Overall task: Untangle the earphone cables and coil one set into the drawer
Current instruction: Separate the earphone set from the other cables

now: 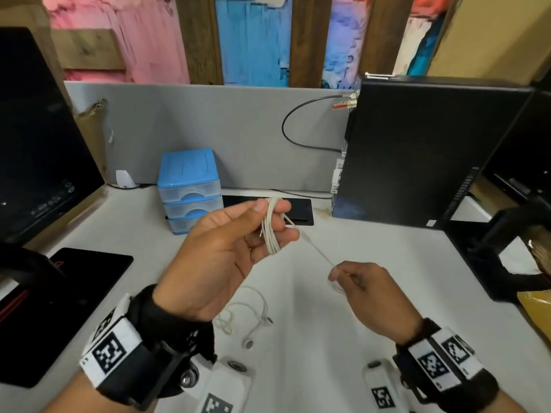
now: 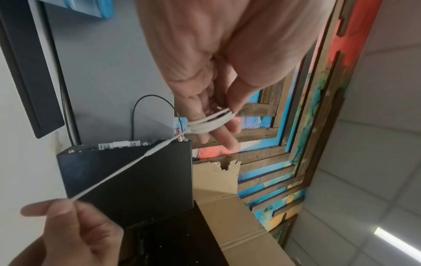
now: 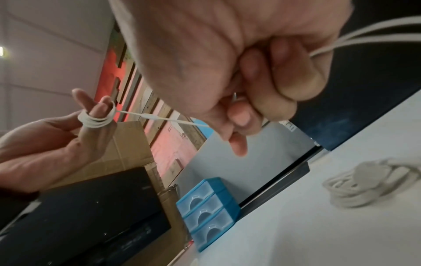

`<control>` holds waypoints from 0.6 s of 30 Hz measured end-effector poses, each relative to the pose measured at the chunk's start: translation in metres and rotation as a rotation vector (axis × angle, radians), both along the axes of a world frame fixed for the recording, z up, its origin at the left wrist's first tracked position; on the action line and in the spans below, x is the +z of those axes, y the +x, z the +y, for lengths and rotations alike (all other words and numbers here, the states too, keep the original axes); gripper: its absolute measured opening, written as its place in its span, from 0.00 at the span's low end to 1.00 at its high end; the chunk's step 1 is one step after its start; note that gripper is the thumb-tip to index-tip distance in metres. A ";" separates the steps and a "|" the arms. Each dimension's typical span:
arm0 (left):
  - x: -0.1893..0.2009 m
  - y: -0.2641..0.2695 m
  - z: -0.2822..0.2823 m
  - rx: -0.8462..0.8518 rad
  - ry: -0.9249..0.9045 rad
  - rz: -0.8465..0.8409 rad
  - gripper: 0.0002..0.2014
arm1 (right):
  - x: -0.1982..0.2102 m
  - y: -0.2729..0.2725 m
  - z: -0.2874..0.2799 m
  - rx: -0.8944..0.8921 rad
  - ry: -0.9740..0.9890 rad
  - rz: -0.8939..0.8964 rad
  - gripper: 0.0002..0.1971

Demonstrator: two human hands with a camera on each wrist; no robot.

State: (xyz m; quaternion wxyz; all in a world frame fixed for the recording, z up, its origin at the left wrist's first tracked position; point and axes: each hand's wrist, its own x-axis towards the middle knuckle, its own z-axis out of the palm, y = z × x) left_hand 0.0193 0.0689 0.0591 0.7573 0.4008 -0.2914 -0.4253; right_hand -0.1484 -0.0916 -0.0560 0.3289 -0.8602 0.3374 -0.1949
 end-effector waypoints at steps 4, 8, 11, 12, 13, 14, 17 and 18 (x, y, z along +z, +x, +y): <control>-0.007 0.010 -0.007 0.158 -0.083 -0.067 0.12 | 0.014 0.000 0.038 0.282 0.008 0.142 0.11; -0.026 0.020 -0.013 0.393 -0.067 -0.449 0.15 | 0.059 -0.003 0.086 0.556 0.009 0.073 0.18; -0.041 0.012 -0.013 0.416 -0.057 -0.808 0.12 | 0.100 -0.018 0.100 0.612 0.162 -0.054 0.15; -0.045 0.008 -0.013 0.393 -0.055 -0.911 0.13 | 0.112 -0.024 0.101 0.600 0.239 -0.140 0.13; -0.047 0.004 -0.012 0.359 -0.056 -0.994 0.15 | 0.120 -0.029 0.100 0.568 0.292 -0.250 0.12; -0.049 -0.001 -0.010 0.315 -0.062 -1.046 0.16 | 0.125 -0.032 0.097 0.511 0.304 -0.365 0.12; -0.046 -0.017 -0.005 0.149 -0.089 -0.995 0.20 | 0.127 -0.035 0.075 0.276 0.251 -0.679 0.14; -0.043 -0.022 -0.003 0.079 -0.096 -0.908 0.22 | 0.125 -0.033 0.065 0.200 0.250 -0.727 0.13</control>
